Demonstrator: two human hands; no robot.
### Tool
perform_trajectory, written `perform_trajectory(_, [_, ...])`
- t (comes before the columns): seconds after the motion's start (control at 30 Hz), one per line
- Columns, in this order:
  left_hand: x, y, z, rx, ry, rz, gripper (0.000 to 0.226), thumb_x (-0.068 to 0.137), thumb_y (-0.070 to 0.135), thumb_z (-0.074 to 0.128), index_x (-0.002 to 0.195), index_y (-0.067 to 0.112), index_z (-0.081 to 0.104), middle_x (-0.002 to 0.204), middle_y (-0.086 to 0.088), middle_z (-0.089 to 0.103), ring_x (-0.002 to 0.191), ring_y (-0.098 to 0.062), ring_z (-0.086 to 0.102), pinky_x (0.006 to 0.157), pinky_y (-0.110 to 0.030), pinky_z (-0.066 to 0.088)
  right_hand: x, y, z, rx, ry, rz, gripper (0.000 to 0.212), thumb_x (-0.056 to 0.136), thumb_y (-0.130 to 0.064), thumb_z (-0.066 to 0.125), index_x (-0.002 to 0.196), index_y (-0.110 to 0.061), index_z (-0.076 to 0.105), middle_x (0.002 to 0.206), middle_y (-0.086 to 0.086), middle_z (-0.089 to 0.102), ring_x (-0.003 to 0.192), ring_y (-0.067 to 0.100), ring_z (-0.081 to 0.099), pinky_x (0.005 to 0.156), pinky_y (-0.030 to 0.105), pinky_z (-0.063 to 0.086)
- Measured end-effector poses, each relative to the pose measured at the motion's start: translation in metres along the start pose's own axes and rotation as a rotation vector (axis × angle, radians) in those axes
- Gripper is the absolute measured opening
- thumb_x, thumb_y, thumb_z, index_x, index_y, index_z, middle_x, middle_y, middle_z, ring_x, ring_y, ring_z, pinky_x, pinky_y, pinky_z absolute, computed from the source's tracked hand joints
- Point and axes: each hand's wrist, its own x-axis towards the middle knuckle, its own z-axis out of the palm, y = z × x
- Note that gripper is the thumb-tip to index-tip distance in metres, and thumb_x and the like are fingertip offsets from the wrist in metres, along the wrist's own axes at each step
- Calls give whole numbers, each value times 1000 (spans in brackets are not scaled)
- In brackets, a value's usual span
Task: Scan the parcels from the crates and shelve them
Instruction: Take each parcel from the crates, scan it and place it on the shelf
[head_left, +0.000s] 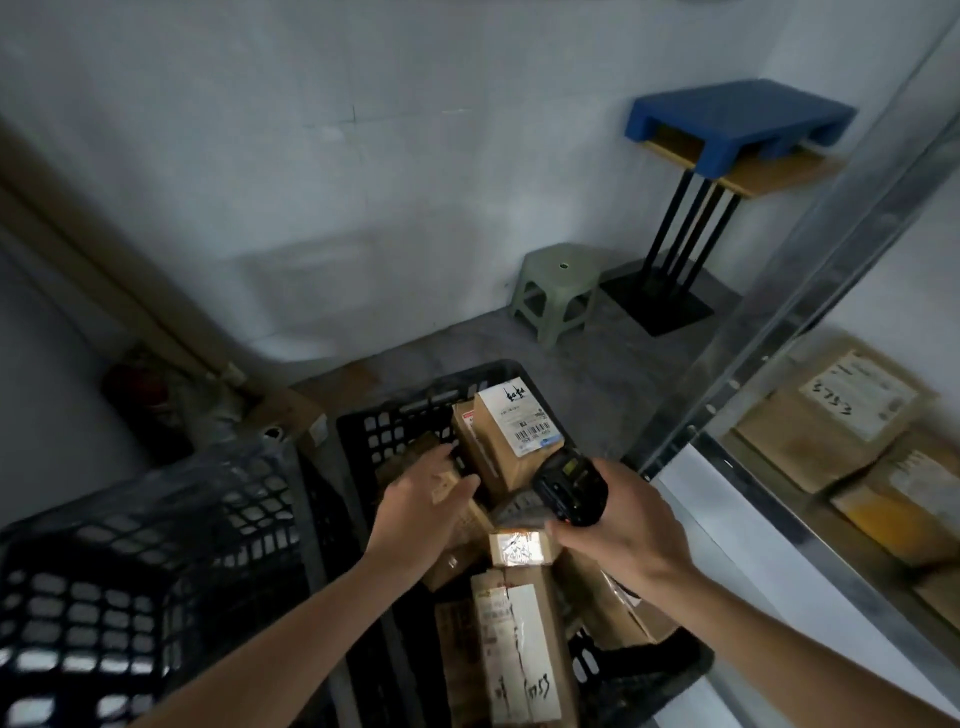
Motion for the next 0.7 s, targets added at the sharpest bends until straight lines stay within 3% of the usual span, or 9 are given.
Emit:
perform_trajectory(0.1, [26, 0, 17, 22, -10, -14, 57, 96, 46, 61, 147, 25, 46, 131, 7, 63, 117, -7, 58, 100, -30, 48, 28, 7, 0, 34, -16, -23, 54, 72, -47, 88, 114, -42, 56, 100, -27, 59, 97, 0, 57, 71, 15, 41])
perform_trajectory(0.17, [43, 3, 29, -2, -15, -40, 58, 96, 44, 62, 147, 25, 45, 132, 5, 62, 118, -10, 60, 99, -32, 50, 48, 14, 3, 58, -24, -36, 52, 72, -43, 89, 113, -40, 58, 100, -28, 60, 99, -2, 57, 72, 12, 39])
perform_trajectory(0.33, [74, 4, 59, -143, -58, -131, 46, 96, 36, 64, 140, 32, 50, 110, 16, 64, 89, 1, 67, 67, -15, 54, 90, 27, 13, 165, -50, -39, 51, 72, -44, 87, 116, -39, 61, 106, -21, 68, 104, 2, 63, 89, 32, 56])
perform_trajectory(0.43, [87, 3, 72, -149, -69, -147, 41, 98, 36, 61, 138, 35, 52, 121, 11, 68, 96, -1, 68, 75, -24, 59, 109, 33, 10, 201, -68, -35, 41, 75, -35, 87, 108, -36, 64, 102, -16, 70, 99, 3, 65, 86, 31, 56])
perform_trajectory(0.53, [97, 3, 79, -151, -52, -168, 39, 101, 33, 58, 139, 29, 51, 122, 10, 68, 99, -3, 67, 78, -21, 58, 127, 38, 6, 217, -118, -45, 39, 76, -29, 87, 97, -43, 59, 99, -16, 71, 95, -2, 65, 86, 28, 56])
perform_trajectory(0.7, [108, 3, 87, -172, -42, -200, 36, 104, 32, 52, 139, 25, 50, 112, 18, 63, 84, 11, 59, 61, -10, 49, 147, 47, 15, 270, -226, -46, 45, 72, -31, 86, 109, -39, 60, 103, -17, 70, 98, -3, 64, 88, 26, 54])
